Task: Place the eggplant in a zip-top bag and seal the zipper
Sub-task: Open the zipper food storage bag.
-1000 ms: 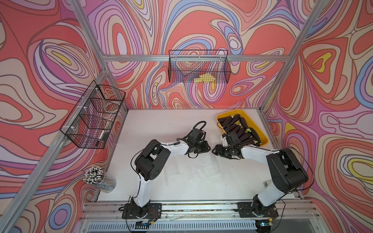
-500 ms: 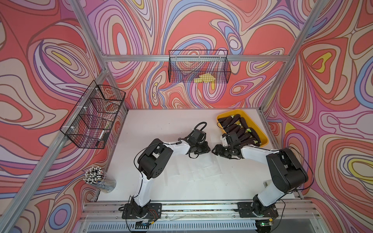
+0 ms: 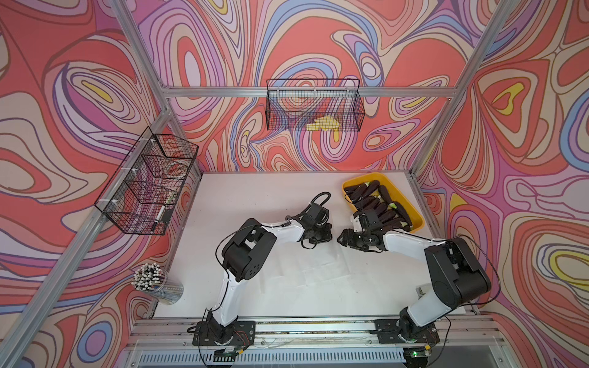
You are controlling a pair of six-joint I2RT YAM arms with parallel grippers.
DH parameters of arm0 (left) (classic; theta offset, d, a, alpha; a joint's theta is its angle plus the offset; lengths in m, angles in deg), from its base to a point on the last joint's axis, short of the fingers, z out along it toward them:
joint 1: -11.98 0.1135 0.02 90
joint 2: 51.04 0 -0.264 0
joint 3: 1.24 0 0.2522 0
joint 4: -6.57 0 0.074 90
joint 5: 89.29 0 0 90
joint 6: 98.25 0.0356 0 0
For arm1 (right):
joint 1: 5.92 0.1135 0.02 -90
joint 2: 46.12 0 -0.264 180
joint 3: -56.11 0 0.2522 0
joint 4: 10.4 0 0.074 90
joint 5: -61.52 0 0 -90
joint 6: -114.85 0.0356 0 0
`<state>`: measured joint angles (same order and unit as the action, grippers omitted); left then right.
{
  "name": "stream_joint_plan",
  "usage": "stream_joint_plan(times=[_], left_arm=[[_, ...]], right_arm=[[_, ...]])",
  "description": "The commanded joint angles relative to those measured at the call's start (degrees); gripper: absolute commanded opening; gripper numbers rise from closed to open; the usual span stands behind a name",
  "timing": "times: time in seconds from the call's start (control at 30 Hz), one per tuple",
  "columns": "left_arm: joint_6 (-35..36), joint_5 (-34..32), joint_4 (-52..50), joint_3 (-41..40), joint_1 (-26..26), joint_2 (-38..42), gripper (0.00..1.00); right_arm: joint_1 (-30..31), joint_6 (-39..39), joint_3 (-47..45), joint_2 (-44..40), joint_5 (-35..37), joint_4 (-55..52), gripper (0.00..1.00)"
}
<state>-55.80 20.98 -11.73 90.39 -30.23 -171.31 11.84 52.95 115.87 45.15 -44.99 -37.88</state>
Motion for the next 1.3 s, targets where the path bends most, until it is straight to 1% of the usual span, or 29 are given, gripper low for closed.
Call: stream_joint_plan(times=[0.0,0.1,0.23,0.3,0.43,0.63,0.73,0.9,1.07,1.27], left_arm=[[2.1,-2.9,-3.3,-1.5,-1.3,4.6,0.0],[2.8,-5.3,-3.4,-3.5,-2.6,7.7,0.0],[1.5,-5.1,-1.2,-5.8,-2.7,9.1,0.0],[1.2,-4.8,-0.6,-6.1,-2.7,9.1,0.0],[1.1,-5.0,-0.2,-6.8,-2.7,9.9,0.0],[0.9,-6.1,0.1,-7.4,-2.7,11.3,0.0],[1.2,-6.0,-0.1,-7.2,-2.8,11.7,0.0],[1.6,-6.2,-0.6,-7.0,-2.8,11.3,0.0],[1.2,-5.6,-0.5,-6.6,-3.0,10.4,0.0],[1.5,-5.7,-0.4,-6.4,-3.4,11.1,0.0]], right_arm=[[-0.6,-1.8,3.4,-2.7,-1.9,-2.0,0.61],[-0.3,-0.2,5.9,-2.2,-5.6,-0.7,0.61],[0.8,2.3,7.2,-0.2,-6.8,2.2,0.59],[1.1,3.2,7.6,1.2,-6.6,2.9,0.56],[1.4,3.5,8.0,3.6,-7.0,3.4,0.46],[2.3,3.1,7.2,5.0,-6.7,3.3,0.41],[2.9,3.2,6.4,5.4,-7.0,3.4,0.4],[3.1,3.6,5.4,4.1,-5.2,3.4,0.41],[3.1,3.4,6.9,2.4,-3.7,2.2,0.43],[3.1,2.8,8.0,6.0,-5.2,2.4,0.43]])
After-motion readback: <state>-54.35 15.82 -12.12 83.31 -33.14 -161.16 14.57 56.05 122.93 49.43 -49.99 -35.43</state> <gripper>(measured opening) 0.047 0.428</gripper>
